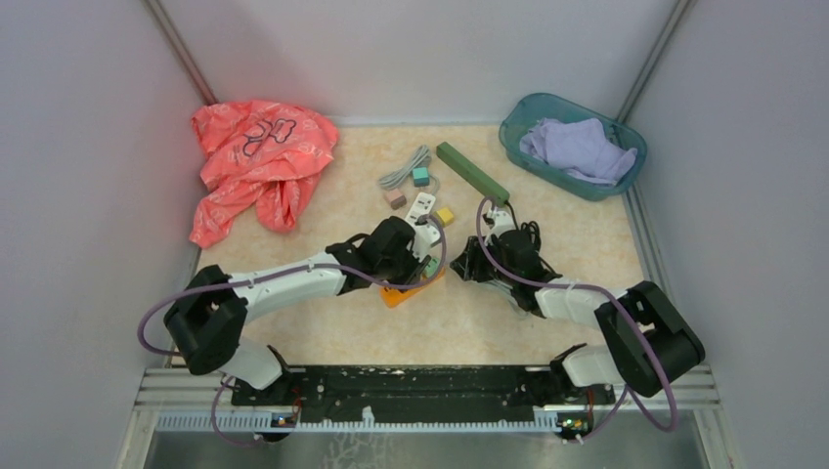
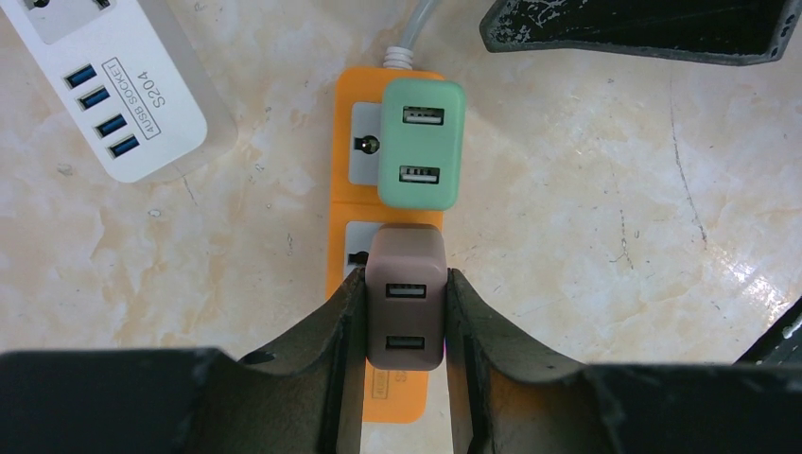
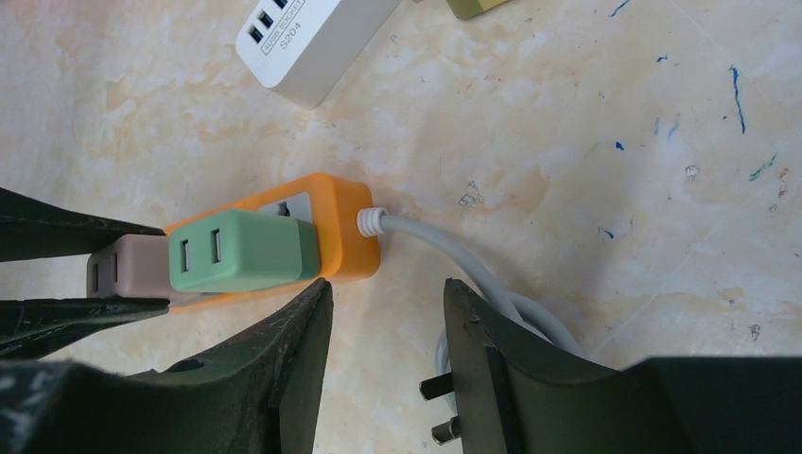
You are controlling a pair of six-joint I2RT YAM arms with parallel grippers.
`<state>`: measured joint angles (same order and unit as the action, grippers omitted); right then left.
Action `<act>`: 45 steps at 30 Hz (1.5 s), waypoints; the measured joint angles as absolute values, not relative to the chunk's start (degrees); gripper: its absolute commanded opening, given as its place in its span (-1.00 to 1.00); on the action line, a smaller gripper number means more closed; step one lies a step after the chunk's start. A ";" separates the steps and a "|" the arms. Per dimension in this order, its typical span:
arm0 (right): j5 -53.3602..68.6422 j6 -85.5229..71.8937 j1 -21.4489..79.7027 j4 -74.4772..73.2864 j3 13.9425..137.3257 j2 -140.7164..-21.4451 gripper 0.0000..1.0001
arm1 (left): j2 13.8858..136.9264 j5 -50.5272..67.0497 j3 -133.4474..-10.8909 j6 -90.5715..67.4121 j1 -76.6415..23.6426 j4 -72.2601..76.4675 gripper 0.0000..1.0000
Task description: Insert the plug
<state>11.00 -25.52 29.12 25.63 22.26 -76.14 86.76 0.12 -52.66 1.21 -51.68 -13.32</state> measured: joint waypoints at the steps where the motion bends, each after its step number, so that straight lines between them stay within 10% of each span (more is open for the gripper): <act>1: 11.05 -25.52 29.12 25.65 22.26 -76.16 -0.06 | 86.46 -0.01 -52.21 1.23 -51.72 -12.88 -1.00; 45: 12.08 -22.94 29.12 24.34 22.20 -72.31 -0.05 | 91.22 -2.04 -57.32 2.63 -52.64 -18.24 -0.78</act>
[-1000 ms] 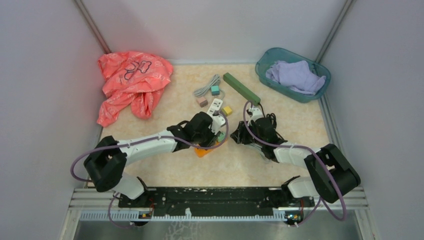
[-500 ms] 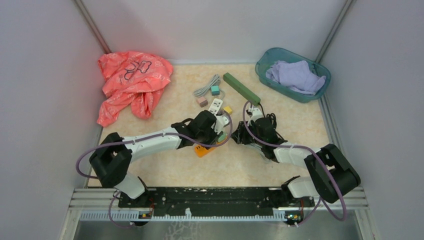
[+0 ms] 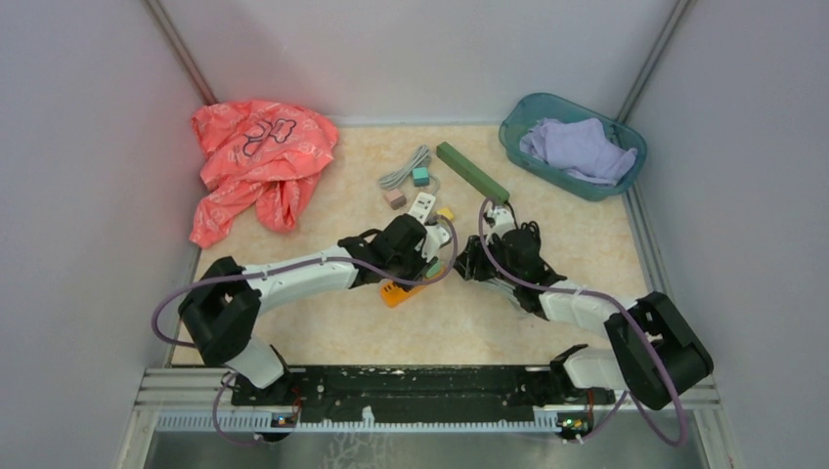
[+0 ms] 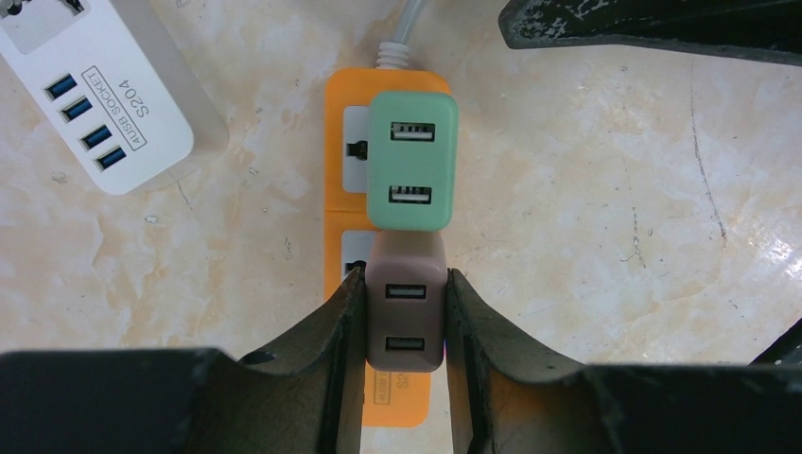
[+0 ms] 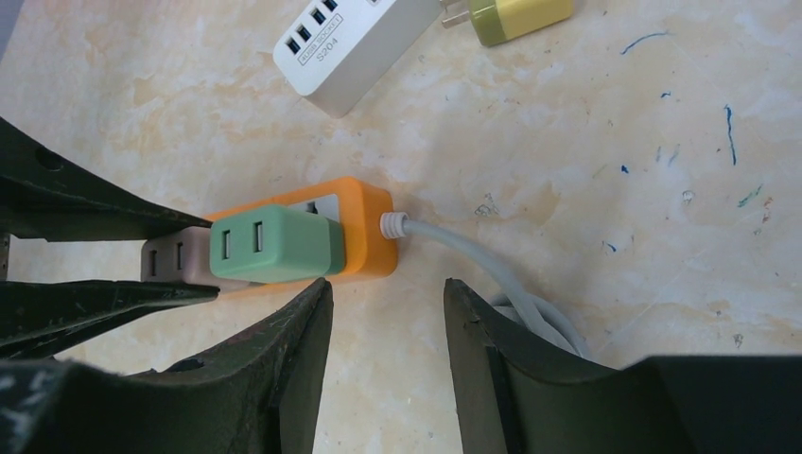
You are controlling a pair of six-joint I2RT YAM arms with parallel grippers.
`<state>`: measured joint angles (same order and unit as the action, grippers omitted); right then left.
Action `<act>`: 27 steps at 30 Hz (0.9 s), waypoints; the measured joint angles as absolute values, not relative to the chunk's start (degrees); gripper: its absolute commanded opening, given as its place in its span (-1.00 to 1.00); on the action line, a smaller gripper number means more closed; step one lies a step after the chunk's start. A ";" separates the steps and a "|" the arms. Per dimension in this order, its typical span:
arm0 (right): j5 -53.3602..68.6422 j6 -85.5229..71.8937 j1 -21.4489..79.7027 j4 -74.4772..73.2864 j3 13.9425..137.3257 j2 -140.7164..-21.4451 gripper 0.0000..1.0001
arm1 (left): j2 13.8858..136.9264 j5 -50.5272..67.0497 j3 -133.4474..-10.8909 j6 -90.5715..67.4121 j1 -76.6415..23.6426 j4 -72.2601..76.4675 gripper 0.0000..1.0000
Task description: Insert the plug
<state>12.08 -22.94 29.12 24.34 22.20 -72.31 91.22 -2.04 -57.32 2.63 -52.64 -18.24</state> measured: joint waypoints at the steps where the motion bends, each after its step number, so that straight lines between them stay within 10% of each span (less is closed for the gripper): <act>1: 12.12 -22.96 29.12 23.73 22.20 -71.64 -0.04 | 91.05 -2.04 -57.10 2.63 -52.64 -18.02 -0.68; 11: 8.23 -22.83 29.12 11.27 24.32 -60.82 0.12 | 89.14 -3.11 -54.24 1.45 -52.64 -19.55 0.23; 27: -2.55 -22.41 29.08 -11.25 27.83 -57.19 0.47 | 73.65 -12.38 -60.29 -1.50 -51.09 -27.59 0.71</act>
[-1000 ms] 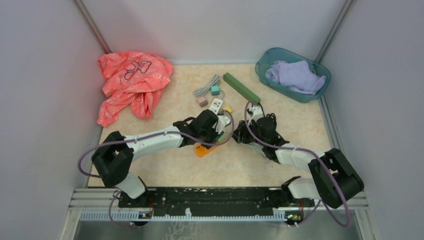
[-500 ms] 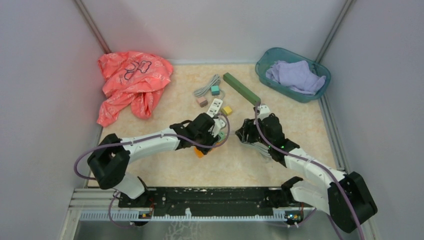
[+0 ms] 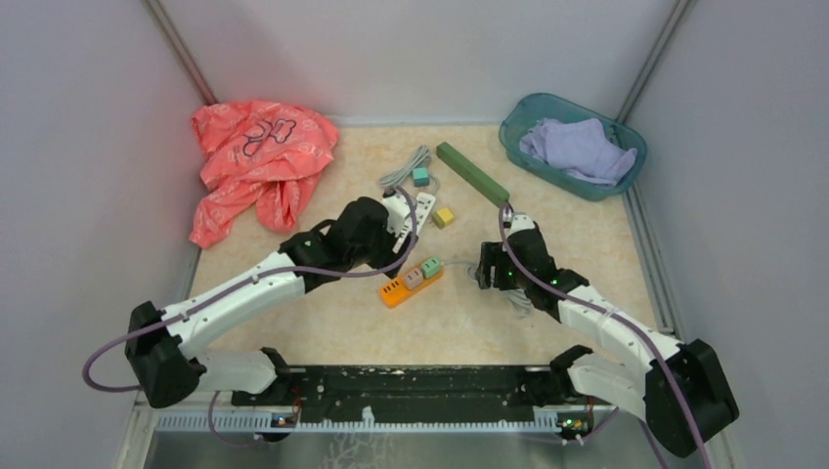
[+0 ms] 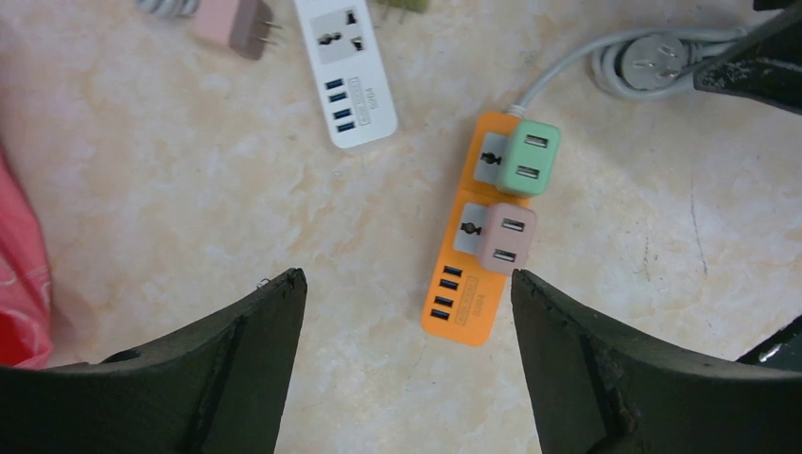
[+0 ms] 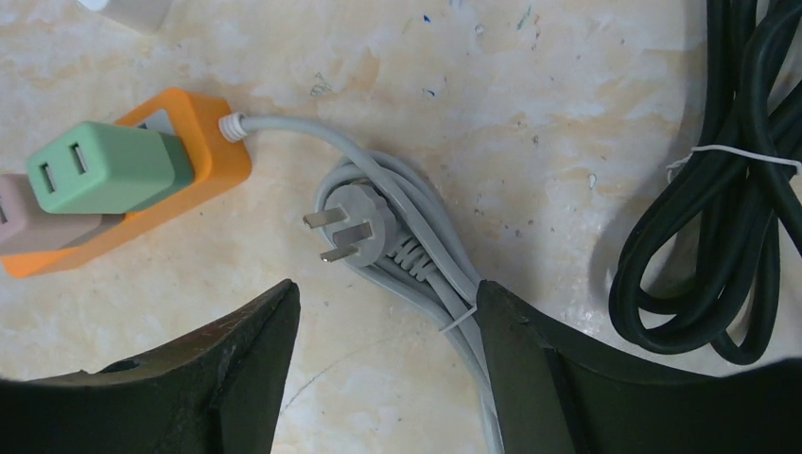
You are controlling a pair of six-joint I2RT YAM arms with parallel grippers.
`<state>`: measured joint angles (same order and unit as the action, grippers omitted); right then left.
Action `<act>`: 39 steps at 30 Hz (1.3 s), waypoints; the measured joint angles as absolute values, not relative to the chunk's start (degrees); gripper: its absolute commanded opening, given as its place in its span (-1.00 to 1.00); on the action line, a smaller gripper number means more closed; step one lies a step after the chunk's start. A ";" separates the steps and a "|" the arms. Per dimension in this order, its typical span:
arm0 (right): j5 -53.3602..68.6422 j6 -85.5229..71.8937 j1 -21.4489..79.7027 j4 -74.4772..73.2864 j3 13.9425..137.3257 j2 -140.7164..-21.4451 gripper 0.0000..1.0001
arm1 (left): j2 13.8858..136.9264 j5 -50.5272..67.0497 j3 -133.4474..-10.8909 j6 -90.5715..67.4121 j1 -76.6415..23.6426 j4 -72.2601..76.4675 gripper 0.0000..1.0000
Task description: Insert the plug
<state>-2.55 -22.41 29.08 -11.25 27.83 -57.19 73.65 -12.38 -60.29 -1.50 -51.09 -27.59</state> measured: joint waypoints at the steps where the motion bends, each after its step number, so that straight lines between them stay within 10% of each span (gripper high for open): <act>1: -2.57 -22.20 29.08 -12.05 28.18 -57.89 0.51 | 72.66 -12.95 -60.40 -1.50 -50.50 -27.92 0.73; 10: -2.79 -20.75 29.08 -14.31 30.37 -66.26 0.52 | 65.56 -15.84 -58.35 -0.12 -42.02 -28.88 0.74; 21: 0.54 -20.38 31.79 -13.61 33.63 -75.33 -0.24 | 61.43 -14.11 -53.41 0.71 -34.50 -27.31 0.74; 39: 1.32 -31.20 51.83 2.83 53.78 -101.73 -0.54 | 55.96 -10.50 -51.75 -1.30 -25.08 -25.58 0.73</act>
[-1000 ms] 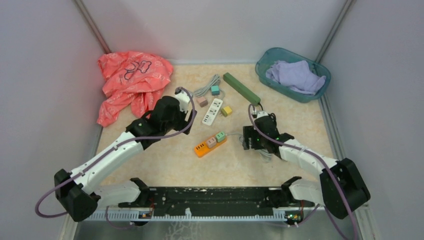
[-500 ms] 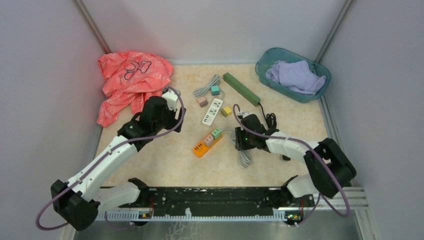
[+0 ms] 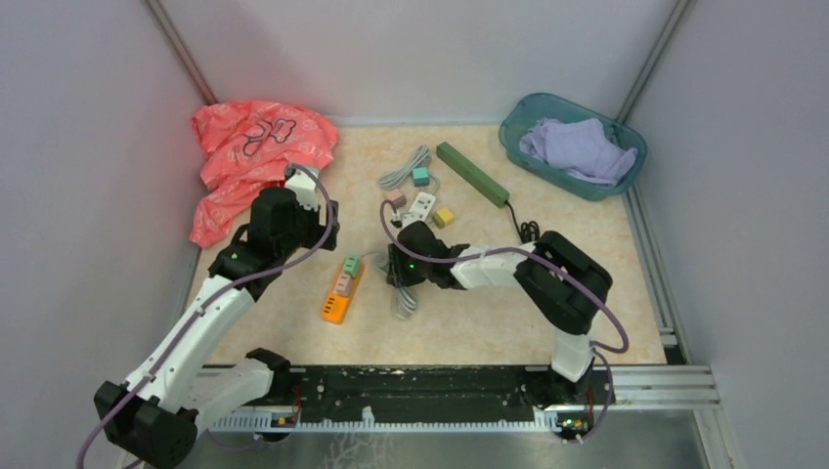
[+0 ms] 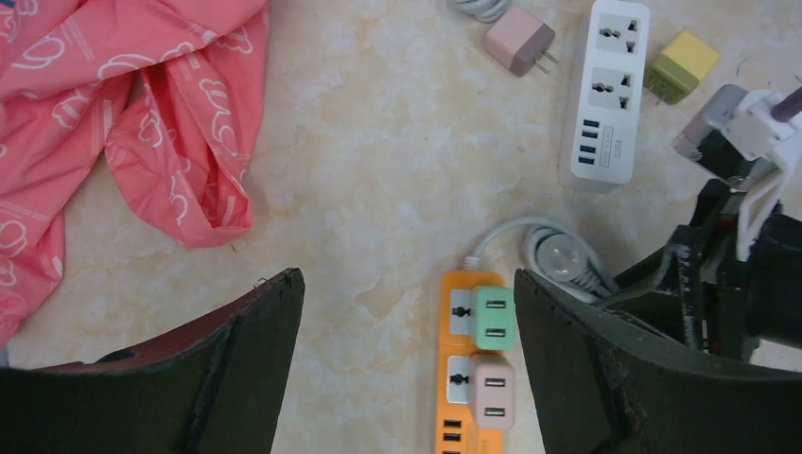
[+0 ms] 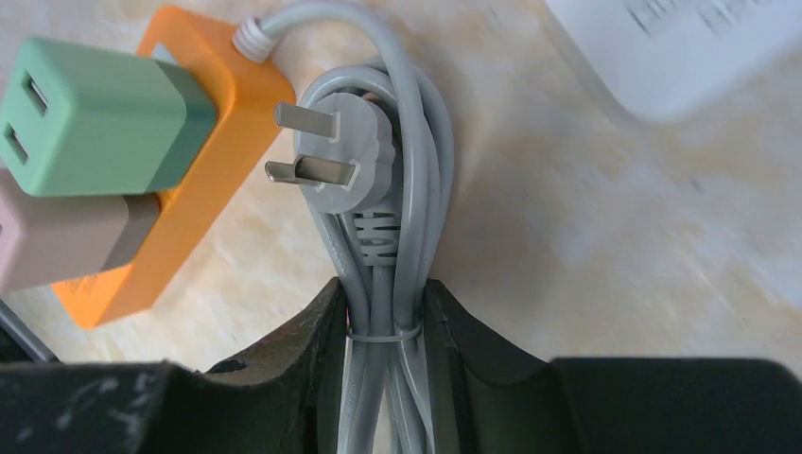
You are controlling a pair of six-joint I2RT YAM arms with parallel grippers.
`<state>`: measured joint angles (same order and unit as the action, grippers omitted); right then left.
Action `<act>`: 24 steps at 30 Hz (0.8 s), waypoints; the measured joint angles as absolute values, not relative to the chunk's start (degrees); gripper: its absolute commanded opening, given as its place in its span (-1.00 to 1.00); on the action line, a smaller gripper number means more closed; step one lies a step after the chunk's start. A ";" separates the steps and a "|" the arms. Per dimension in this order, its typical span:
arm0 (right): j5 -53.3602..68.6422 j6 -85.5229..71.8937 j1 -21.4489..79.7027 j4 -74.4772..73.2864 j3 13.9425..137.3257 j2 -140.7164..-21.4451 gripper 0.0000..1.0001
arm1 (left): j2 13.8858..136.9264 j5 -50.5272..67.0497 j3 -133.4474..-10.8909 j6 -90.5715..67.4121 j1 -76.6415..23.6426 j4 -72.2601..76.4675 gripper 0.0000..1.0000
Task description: Insert the plug
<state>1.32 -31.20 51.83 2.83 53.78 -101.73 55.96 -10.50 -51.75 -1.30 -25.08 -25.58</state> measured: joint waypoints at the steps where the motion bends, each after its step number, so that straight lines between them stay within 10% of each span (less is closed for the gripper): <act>1: 1.26 -31.75 52.34 4.12 55.24 -103.39 -0.55 | 55.55 -10.37 -51.51 -1.48 -24.45 -25.45 0.73; 11: 0.16 -34.76 55.48 11.62 72.18 -118.52 -0.51 | 51.77 -8.64 -49.65 -3.03 -18.72 -23.94 0.72; 24: 0.51 -28.93 57.23 11.88 79.50 -122.15 0.28 | 51.57 -5.72 -49.21 -3.31 -16.23 -23.11 0.72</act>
<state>0.51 -28.93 57.23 11.88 79.50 -122.15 51.57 -5.72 -49.21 -3.31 -16.23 -23.11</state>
